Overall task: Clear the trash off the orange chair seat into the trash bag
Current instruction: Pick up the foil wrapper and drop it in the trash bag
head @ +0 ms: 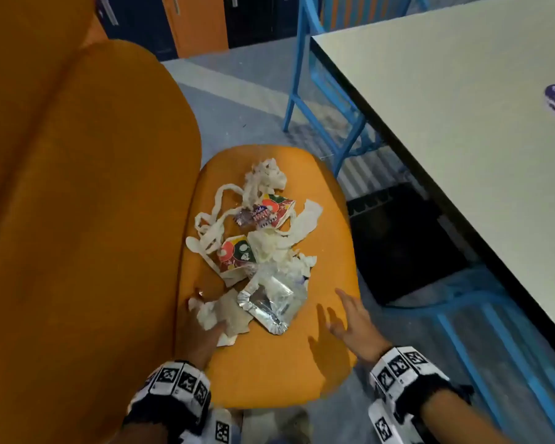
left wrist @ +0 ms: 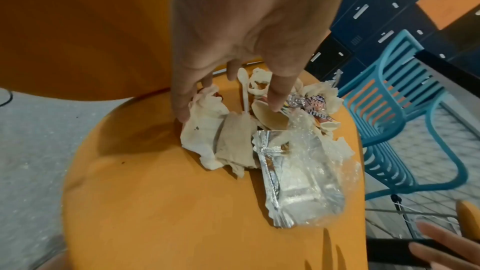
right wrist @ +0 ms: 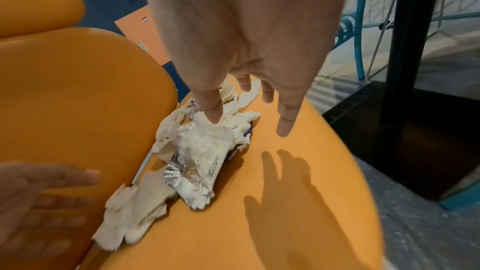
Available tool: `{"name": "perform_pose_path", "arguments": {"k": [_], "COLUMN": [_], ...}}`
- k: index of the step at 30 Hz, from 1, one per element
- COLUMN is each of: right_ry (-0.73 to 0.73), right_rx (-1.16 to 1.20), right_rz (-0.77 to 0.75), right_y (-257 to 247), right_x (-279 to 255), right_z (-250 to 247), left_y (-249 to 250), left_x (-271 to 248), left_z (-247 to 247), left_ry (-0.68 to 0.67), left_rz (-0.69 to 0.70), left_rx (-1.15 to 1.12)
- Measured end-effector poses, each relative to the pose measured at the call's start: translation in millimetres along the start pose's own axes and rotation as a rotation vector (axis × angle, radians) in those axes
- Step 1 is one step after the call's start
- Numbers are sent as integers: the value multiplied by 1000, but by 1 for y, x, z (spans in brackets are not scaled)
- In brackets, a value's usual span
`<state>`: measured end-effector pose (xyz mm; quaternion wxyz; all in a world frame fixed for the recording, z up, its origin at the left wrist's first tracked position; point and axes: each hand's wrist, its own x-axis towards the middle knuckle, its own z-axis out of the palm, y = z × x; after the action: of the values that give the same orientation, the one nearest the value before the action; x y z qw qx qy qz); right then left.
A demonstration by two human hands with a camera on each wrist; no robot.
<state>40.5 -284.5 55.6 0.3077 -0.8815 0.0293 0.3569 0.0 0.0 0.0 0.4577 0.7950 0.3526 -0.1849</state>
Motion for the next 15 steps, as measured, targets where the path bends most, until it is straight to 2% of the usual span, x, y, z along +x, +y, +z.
{"name": "perform_pose_path", "arguments": {"k": [3, 6, 10, 12, 15], "right_ry": [51, 77, 7, -49, -46], "right_rx": [61, 166, 175, 141, 170], "right_rz": [11, -15, -22, 0, 25], "right_y": [-14, -35, -45, -46, -48], "right_x": [43, 82, 117, 122, 122], "right_z": [5, 5, 14, 26, 40], "left_y": [-11, -13, -12, -3, 11], "left_x": [28, 44, 54, 54, 50], "left_z": [4, 9, 22, 35, 53], "left_ry": [16, 47, 51, -7, -106], "left_rz": [-116, -164, -251, -223, -117], "left_rx": [-83, -34, -96, -140, -315]}}
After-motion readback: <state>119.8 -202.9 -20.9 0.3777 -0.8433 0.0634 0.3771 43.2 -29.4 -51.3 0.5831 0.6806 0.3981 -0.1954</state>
